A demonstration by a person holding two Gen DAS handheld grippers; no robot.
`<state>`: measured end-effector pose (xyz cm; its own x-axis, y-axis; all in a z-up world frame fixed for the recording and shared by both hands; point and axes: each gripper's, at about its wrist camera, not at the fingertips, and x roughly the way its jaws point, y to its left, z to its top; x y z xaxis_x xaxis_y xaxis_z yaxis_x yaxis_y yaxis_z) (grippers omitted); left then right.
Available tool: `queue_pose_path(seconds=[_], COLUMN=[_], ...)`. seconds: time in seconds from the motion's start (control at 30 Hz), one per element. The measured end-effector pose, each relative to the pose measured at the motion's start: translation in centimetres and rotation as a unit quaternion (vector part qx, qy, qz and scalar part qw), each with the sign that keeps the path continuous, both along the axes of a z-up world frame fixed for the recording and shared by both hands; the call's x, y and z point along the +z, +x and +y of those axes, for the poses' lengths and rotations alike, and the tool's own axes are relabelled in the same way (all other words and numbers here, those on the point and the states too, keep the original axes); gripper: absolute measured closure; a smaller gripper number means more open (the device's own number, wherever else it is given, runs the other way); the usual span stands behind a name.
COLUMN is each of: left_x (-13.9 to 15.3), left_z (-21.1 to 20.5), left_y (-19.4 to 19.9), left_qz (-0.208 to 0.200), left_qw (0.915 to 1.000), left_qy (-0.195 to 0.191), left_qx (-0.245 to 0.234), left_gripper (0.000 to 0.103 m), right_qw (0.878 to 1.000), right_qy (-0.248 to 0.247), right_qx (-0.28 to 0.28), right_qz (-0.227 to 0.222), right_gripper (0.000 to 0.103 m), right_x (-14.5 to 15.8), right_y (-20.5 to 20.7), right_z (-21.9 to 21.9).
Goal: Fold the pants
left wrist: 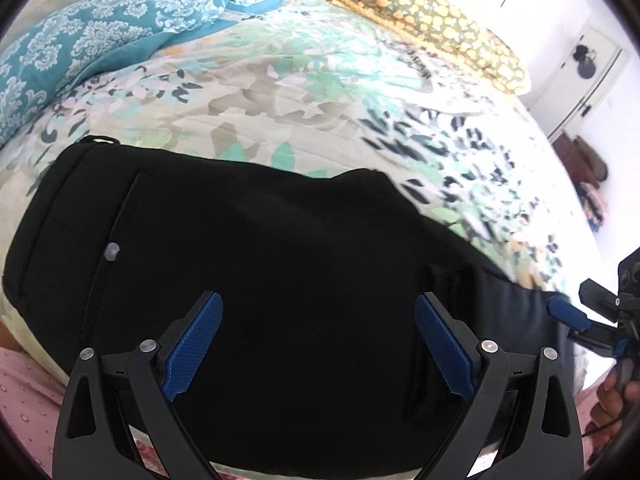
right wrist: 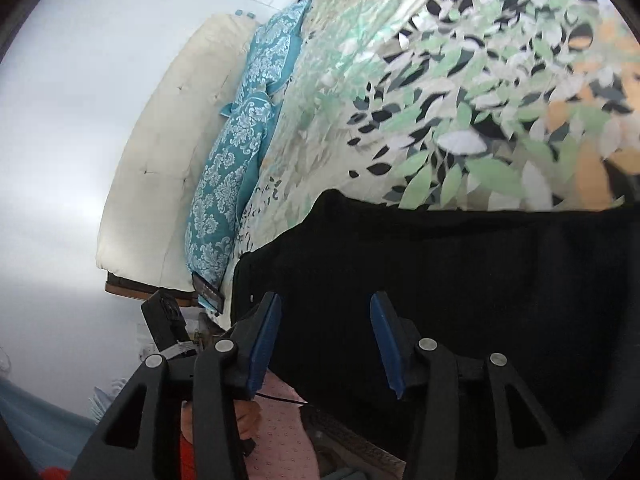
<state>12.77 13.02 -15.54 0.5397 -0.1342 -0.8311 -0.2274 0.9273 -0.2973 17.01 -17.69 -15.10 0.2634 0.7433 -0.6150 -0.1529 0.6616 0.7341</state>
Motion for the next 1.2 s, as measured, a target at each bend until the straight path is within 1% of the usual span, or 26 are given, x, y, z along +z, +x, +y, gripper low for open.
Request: queue_pose_path(seconds=[0.03,0.07,0.13,0.17,0.2,0.23,0.27,0.3,0.33,0.43,0.53,0.6,0.73,0.77,0.83,0.9,0.93,0.97,1.0,1.1,1.2], left_x=[0.2,0.6,1.0,1.1,1.2,1.3,1.2,1.1,0.8,-0.4,-1.1,-1.1,-1.0,-1.2,-1.5,-1.9,-2.1,-2.3,-2.4,-2.0,-0.5], left_z=[-0.1,-0.7,-2.3,-3.1,-4.8,-6.0,-7.5,-8.3,-9.4,-10.9,-11.3,-11.7,-12.3,-12.5,-12.5,-12.6,-12.8,-12.9,-12.9,-12.9,-12.4], left_y=[-0.1,-0.2,-0.2,-0.1,0.1,0.1,0.2,0.4,0.6,1.1,1.2,0.8,0.1,0.1,0.2,0.3,0.3,0.4,0.5,0.3,-0.3], left_qz=[-0.006,-0.017,-0.031,-0.033,-0.034,-0.034,-0.034,-0.031,-0.023,-0.001,0.011,0.011,0.007,0.009,0.016,0.025,0.028,0.030,0.032,0.024,0.006], left_qw=[0.9999,0.9989,0.9948,0.9930,0.9896,0.9874,0.9844,0.9827,0.9807,0.9800,0.9800,0.9784,0.9749,0.9747,0.9742,0.9728,0.9721,0.9717,0.9712,0.9718,0.9729], left_qy=[-0.011,-0.034,-0.065,-0.069,-0.066,-0.057,-0.044,-0.037,-0.024,0.004,0.009,0.019,0.038,0.041,0.040,0.036,0.035,0.036,0.036,0.035,0.035], left_qx=[-0.007,-0.026,-0.072,-0.090,-0.124,-0.143,-0.167,-0.179,-0.193,-0.199,-0.198,-0.206,-0.219,-0.220,-0.221,-0.228,-0.230,-0.232,-0.233,-0.232,-0.228], left_gripper=[0.006,0.006,0.006,0.006,0.007,0.009,0.014,0.019,0.021,0.023,0.031,0.037,0.041,0.044,0.052,0.067,0.071,0.084,0.095,0.100,0.101], right_qw=[0.999,0.996,0.985,0.980,0.974,0.970,0.968,0.967,0.967,0.972,0.970,0.970,0.972,0.972,0.971,0.970,0.969,0.969,0.969,0.969,0.968], right_qy=[-0.034,-0.069,-0.134,-0.160,-0.182,-0.196,-0.204,-0.208,-0.208,-0.181,-0.174,-0.176,-0.170,-0.171,-0.178,-0.184,-0.186,-0.187,-0.188,-0.188,-0.189], right_qx=[0.000,-0.002,-0.008,-0.013,-0.020,-0.029,-0.039,-0.051,-0.063,-0.086,-0.091,-0.088,-0.071,-0.064,-0.052,-0.044,-0.043,-0.043,-0.045,-0.052,-0.061], right_qz=[-0.028,-0.056,-0.106,-0.121,-0.132,-0.137,-0.140,-0.139,-0.135,-0.120,-0.139,-0.145,-0.143,-0.146,-0.153,-0.155,-0.155,-0.154,-0.152,-0.149,-0.151], right_gripper=[0.042,0.035,0.030,0.030,0.030,0.030,0.030,0.030,0.030,0.030,0.030,0.030,0.030,0.030,0.030,0.030,0.030,0.030,0.030,0.030,0.030], right_x=[1.1,2.1,3.6,4.1,4.3,4.2,4.1,3.9,3.5,3.0,3.4,3.2,2.7,2.7,2.8,2.8,2.7,2.6,2.5,2.5,2.7], right_y=[-0.6,-1.3,-3.5,-4.8,-5.9,-7.0,-8.1,-8.7,-9.3,-10.0,-9.3,-8.9,-8.7,-8.7,-9.0,-9.2,-9.3,-9.3,-9.4,-9.4,-9.4], right_z=[-1.2,-2.5,-5.1,-6.3,-7.5,-8.6,-9.6,-10.5,-11.3,-13.7,-13.8,-13.5,-12.2,-11.9,-11.3,-10.9,-10.8,-10.7,-10.7,-11.0,-11.2])
